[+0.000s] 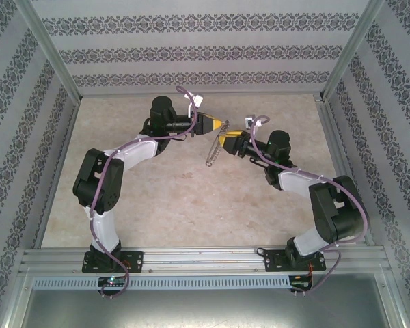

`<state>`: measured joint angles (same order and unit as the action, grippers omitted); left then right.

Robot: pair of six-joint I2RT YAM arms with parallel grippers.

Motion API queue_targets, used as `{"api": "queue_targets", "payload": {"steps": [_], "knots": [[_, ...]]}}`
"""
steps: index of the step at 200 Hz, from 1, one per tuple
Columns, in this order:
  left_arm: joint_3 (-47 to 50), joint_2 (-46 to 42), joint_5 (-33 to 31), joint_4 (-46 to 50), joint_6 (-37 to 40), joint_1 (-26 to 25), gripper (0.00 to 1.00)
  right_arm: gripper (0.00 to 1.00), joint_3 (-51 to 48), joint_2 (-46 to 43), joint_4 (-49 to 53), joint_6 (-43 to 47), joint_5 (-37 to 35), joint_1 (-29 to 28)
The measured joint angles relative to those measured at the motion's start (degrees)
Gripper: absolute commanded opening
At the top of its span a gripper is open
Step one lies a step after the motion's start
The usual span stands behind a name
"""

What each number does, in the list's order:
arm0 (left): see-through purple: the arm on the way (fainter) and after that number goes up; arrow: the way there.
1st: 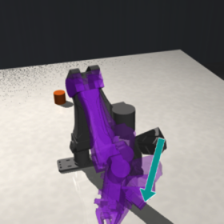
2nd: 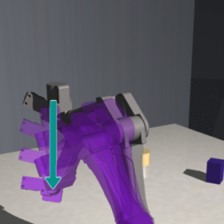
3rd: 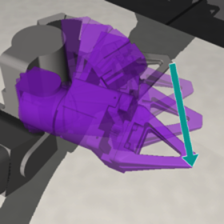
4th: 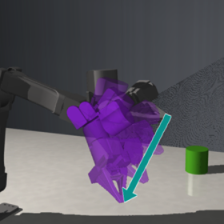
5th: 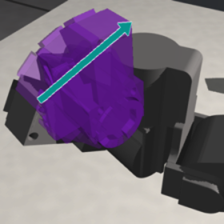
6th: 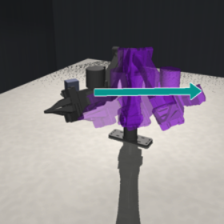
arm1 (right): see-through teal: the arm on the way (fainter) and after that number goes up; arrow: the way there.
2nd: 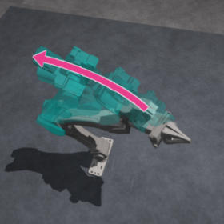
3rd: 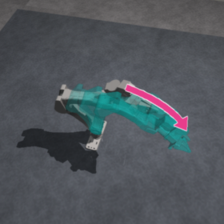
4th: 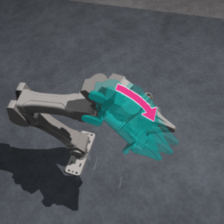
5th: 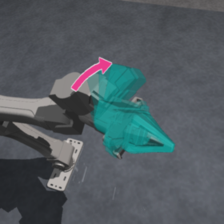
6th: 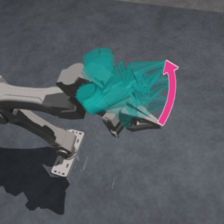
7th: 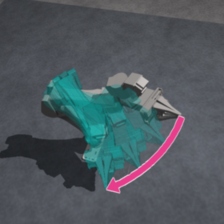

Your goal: Put the keys on the keyring

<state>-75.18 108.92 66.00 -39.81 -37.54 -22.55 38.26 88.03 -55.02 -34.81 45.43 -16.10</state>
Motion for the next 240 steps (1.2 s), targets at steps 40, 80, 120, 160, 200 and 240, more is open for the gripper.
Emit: {"api": "queue_targets", "payload": {"steps": [40, 80, 120, 160, 200, 240], "knots": [[-0.2, 0.0, -0.04, 0.5, 0.11, -0.02, 0.0, 0.28, 1.27, 1.75, 0.07, 0.59, -0.07, -0.68], [-0.24, 0.0, -0.55, 1.14, 0.92, -0.28, 0.0, 0.0, 1.33, 2.47, 0.02, 0.74, 0.35, -0.68], [-0.24, 0.0, -0.68, 2.12, 1.7, -0.33, 0.0, 0.0, 1.33, 2.47, 0.09, 0.74, 0.44, -0.68], [-0.24, -0.31, -1.75, 3.74, 3.67, -0.35, 0.0, 0.0, 1.33, 1.16, 3.61, 1.25, 0.37, -0.55], [-0.24, -0.92, -2.51, 5.86, 5.95, -0.37, 0.0, 0.0, 1.36, -2.71, 11.23, 4.04, 0.11, 0.0], [-0.24, -1.42, -3.5, 7.34, 8.04, -0.46, 0.0, 0.0, 3.78, -5.66, 21.18, 8.15, -0.85, 0.59]]}}
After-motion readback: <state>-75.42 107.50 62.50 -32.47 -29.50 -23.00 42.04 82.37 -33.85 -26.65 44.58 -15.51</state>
